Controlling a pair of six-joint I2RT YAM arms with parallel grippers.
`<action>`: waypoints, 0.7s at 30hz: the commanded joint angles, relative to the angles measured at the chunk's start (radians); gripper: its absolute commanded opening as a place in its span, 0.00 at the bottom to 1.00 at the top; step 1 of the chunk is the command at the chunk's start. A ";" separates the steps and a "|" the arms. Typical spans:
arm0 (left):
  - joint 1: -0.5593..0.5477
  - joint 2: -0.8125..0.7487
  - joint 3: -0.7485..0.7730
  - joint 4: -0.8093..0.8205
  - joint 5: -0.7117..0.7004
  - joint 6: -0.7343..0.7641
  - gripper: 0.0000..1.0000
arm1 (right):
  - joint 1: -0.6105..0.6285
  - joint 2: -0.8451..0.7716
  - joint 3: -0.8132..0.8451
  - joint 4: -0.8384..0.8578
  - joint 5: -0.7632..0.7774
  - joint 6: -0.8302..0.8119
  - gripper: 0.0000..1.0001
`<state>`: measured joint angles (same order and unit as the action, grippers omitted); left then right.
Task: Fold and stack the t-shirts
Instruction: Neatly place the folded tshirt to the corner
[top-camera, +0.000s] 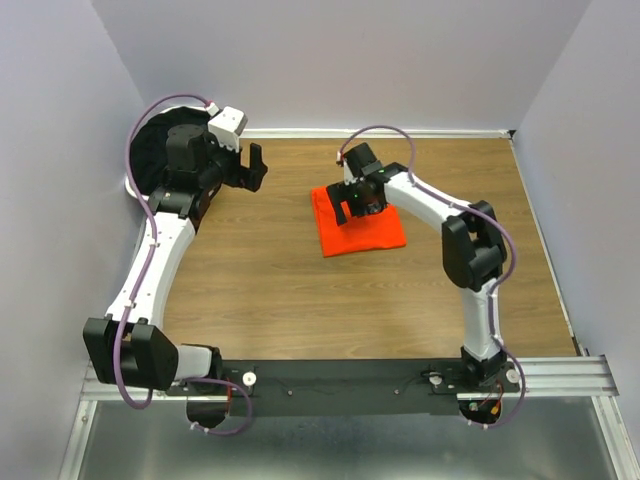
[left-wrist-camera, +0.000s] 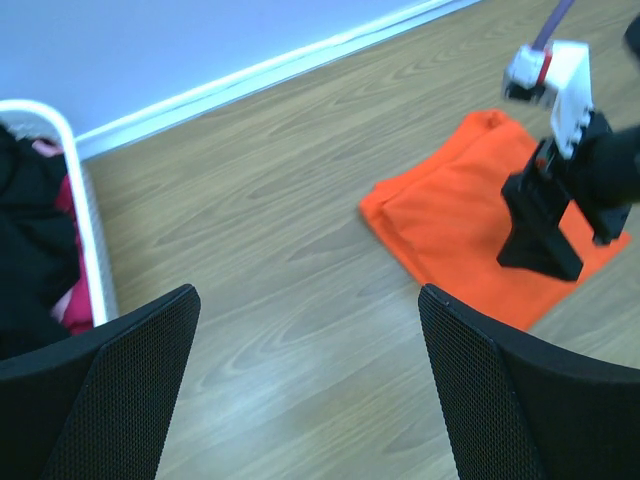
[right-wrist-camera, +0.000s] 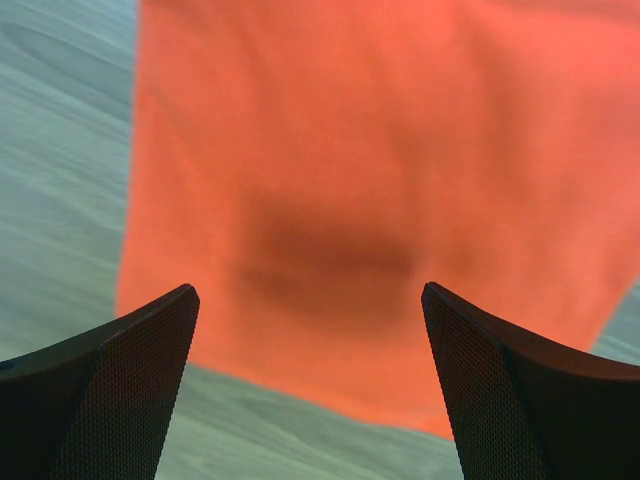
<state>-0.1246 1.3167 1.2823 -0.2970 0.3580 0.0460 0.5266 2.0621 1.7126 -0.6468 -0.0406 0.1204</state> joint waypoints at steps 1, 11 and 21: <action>0.006 -0.054 -0.029 -0.060 -0.108 0.018 0.98 | 0.035 0.088 0.015 -0.022 0.136 0.068 1.00; 0.008 -0.057 -0.058 -0.056 -0.113 0.032 0.98 | -0.089 0.173 0.005 -0.028 0.171 0.069 1.00; 0.010 -0.010 -0.048 -0.099 -0.076 0.095 0.98 | -0.468 0.252 0.125 -0.034 0.116 -0.264 1.00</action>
<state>-0.1234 1.2858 1.2335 -0.3500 0.2722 0.0917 0.1905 2.2303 1.7828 -0.6495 0.0677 0.0246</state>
